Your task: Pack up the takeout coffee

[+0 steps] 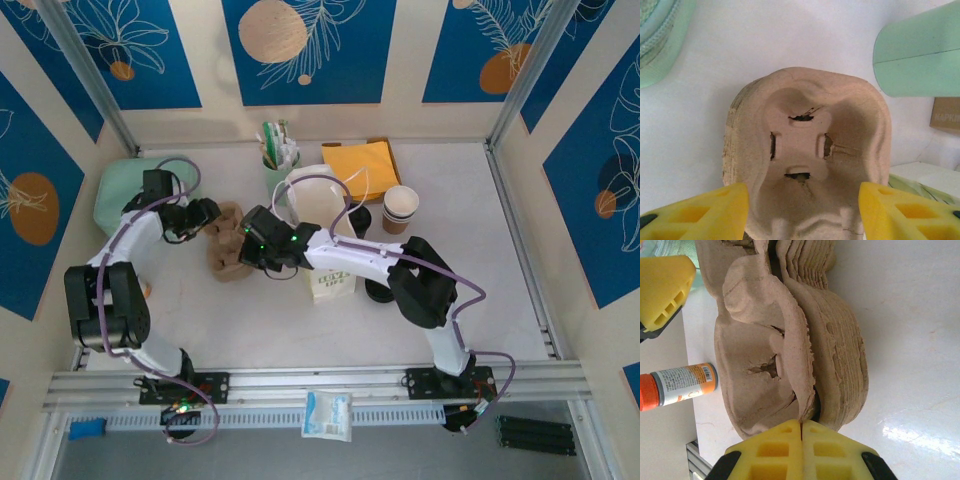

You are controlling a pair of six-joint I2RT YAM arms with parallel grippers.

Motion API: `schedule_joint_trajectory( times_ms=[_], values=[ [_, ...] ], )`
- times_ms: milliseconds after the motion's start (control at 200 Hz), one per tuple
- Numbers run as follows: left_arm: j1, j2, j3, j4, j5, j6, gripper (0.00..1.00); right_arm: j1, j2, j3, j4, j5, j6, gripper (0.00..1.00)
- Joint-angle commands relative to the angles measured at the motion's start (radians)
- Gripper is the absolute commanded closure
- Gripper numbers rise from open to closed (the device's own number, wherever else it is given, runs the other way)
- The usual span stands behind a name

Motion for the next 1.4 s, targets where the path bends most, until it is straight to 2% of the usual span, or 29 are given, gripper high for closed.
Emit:
schedule_joint_trajectory(
  times_ms=[0,185,420,1065,1396],
  values=[
    [0.013,-0.042,0.004,0.019,0.035,-0.015,0.40,-0.010,-0.025,-0.005,0.003,-0.009,-0.002,1.00],
    [0.014,-0.037,0.013,-0.032,-0.054,0.016,0.40,-0.011,-0.021,0.000,0.000,-0.010,-0.002,1.00],
    [0.013,0.010,0.022,-0.046,-0.078,0.042,0.40,-0.011,-0.022,-0.002,-0.002,-0.009,-0.005,1.00],
    [0.011,0.049,0.028,0.021,0.000,0.013,0.40,-0.010,-0.021,0.000,-0.004,-0.009,-0.005,1.00],
    [0.011,-0.020,0.014,0.062,0.062,-0.040,0.40,-0.013,-0.019,0.000,-0.005,-0.014,-0.009,1.00]
  ],
)
